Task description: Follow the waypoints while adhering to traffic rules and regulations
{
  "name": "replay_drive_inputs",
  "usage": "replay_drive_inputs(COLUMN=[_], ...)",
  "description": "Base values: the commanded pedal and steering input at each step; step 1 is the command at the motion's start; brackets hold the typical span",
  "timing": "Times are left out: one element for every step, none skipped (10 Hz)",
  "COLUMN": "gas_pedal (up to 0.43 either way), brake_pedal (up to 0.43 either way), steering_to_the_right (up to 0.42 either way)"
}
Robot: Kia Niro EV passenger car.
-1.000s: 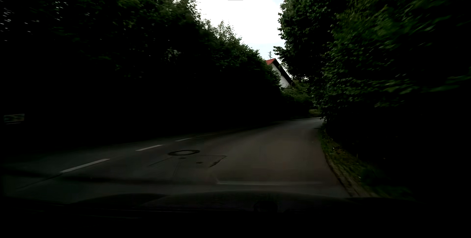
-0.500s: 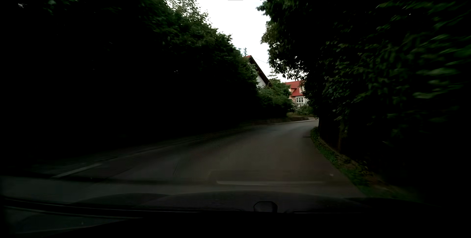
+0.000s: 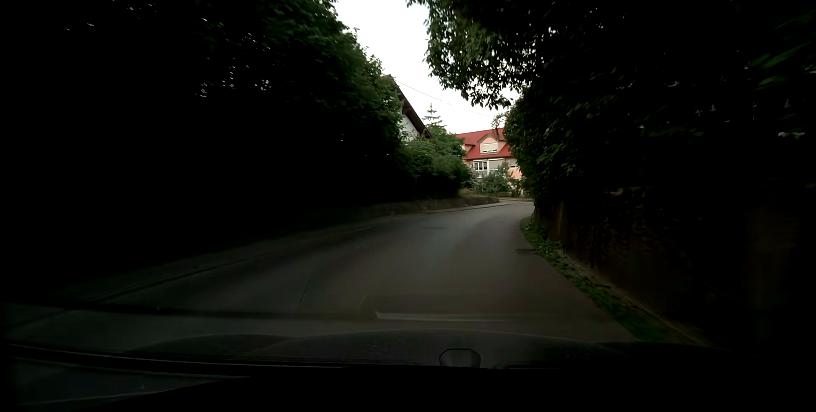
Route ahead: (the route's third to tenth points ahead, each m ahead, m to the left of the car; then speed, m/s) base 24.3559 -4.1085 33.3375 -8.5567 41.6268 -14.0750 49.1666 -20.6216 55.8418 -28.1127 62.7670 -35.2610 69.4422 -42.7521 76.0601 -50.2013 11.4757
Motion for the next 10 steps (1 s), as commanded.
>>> replay_drive_inputs(gas_pedal=[0.039,0.039,0.039,0.039,0.039,0.028,0.028,0.028,0.028,0.028], brake_pedal=[0.006,0.006,0.006,0.006,0.006,0.006,0.006,0.006,0.006,0.006], steering_to_the_right=[0.060,0.058,0.058,0.059,0.059,0.058,0.058,0.058,0.059,0.059])
